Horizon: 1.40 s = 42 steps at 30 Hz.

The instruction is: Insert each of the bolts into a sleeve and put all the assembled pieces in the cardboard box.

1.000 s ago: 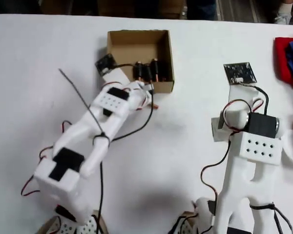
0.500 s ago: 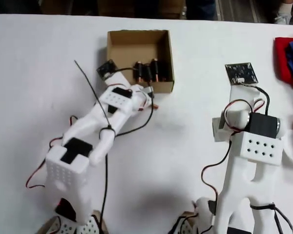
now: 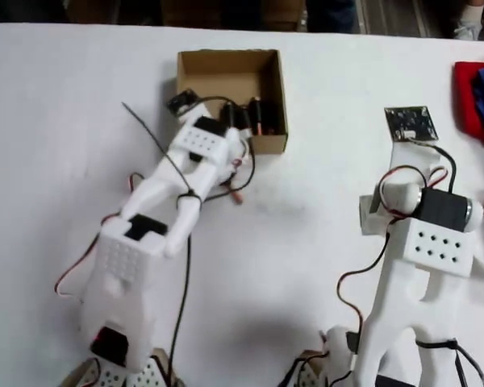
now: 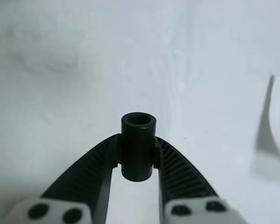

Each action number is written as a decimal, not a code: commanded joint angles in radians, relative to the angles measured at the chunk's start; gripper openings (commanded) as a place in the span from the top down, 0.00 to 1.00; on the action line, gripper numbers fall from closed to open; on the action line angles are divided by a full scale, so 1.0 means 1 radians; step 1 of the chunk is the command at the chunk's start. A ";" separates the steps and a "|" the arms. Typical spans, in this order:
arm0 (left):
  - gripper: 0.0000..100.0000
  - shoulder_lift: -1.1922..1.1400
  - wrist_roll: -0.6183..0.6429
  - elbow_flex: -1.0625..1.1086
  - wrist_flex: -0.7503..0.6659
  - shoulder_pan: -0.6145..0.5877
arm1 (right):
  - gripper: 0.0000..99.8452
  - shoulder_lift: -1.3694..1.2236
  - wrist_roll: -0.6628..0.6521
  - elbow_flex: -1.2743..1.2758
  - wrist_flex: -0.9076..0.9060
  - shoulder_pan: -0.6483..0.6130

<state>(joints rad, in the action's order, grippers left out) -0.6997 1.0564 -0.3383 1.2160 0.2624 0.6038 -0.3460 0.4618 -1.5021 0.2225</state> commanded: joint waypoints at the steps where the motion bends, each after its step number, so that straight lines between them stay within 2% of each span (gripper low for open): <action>1: 0.98 -0.009 -0.005 -0.056 0.170 -0.015 | 0.98 0.039 -0.008 -0.008 0.016 0.016; 3: 0.97 -0.009 -0.074 -0.093 0.270 -0.008 | 0.98 0.039 -0.008 -0.008 0.016 0.015; 9: 0.97 -0.017 -0.528 -0.216 0.559 0.040 | 0.98 0.039 -0.008 -0.008 0.030 0.013; 13: 0.97 -0.018 -0.821 -0.188 0.560 0.008 | 0.98 0.039 -0.008 -0.008 0.030 0.013; 16: 0.97 -0.020 -0.961 -0.170 0.534 -0.008 | 0.98 0.039 -0.008 -0.008 0.030 0.013; 23: 0.97 -0.021 -0.925 -0.165 0.482 -0.008 | 0.98 0.039 -0.008 -0.006 0.030 0.016; 30: 0.84 -0.100 -0.918 -0.185 0.443 -0.014 | 0.98 0.039 -0.008 -0.006 0.028 0.019; 37: 0.84 -0.239 -0.916 -0.337 0.454 -0.014 | 0.98 0.039 -0.008 -0.006 0.030 0.019; 42: 0.87 -0.299 -0.916 -0.475 0.529 0.002 | 0.98 0.039 -0.008 -0.006 0.030 0.019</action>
<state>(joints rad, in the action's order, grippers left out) -0.9666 0.1343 -0.7234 1.7392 0.2501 0.6038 -0.3460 0.4618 -1.4868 0.2317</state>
